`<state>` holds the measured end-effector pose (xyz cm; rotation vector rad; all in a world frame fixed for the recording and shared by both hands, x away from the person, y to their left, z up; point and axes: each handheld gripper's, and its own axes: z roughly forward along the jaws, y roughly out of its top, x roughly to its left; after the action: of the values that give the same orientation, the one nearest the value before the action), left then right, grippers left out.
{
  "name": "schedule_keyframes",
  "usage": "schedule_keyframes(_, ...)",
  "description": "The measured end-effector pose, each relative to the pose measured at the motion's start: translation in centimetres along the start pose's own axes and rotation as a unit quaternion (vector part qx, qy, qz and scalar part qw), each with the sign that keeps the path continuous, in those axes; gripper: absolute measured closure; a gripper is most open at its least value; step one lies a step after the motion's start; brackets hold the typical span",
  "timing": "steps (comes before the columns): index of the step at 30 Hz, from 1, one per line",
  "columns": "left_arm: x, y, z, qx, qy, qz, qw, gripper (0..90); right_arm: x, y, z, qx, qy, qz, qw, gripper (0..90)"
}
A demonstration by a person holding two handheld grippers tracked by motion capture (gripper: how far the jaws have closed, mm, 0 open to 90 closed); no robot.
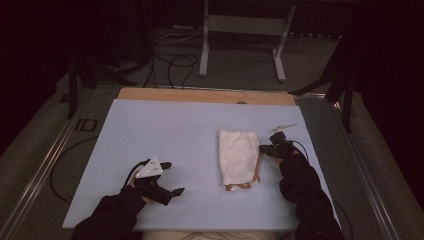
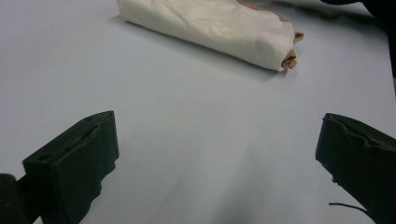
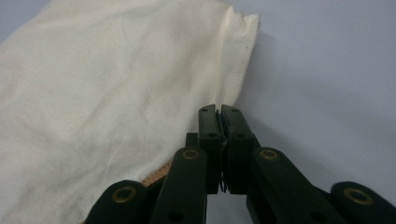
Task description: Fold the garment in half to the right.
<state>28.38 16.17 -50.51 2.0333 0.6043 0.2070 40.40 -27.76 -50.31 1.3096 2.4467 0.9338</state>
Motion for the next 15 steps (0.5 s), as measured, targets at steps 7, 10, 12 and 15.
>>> schedule_keyframes(7, 0.06, -0.42, -0.03, 0.002, 0.003, -0.003, 1.0, 0.8, -0.18, -0.71, 0.46, 0.007, -0.002, 0.012, 0.9999, 85.6)
schedule_keyframes(10, 0.1, -0.46, -0.03, 0.004, 0.005, -0.002, 1.0, 0.8, -0.24, -0.91, 0.51, 0.003, -0.002, 0.015, 0.9999, 85.3)
schedule_keyframes(12, 0.09, -0.47, -0.03, 0.003, 0.006, -0.003, 1.0, 0.8, -0.24, -0.9, 0.52, 0.002, -0.004, 0.011, 0.9999, 83.0)
schedule_keyframes(15, 0.03, -0.48, -0.07, 0.003, 0.007, -0.001, 1.0, 0.8, -0.13, -0.86, 0.49, 0.003, -0.006, 0.009, 0.9999, 78.3)
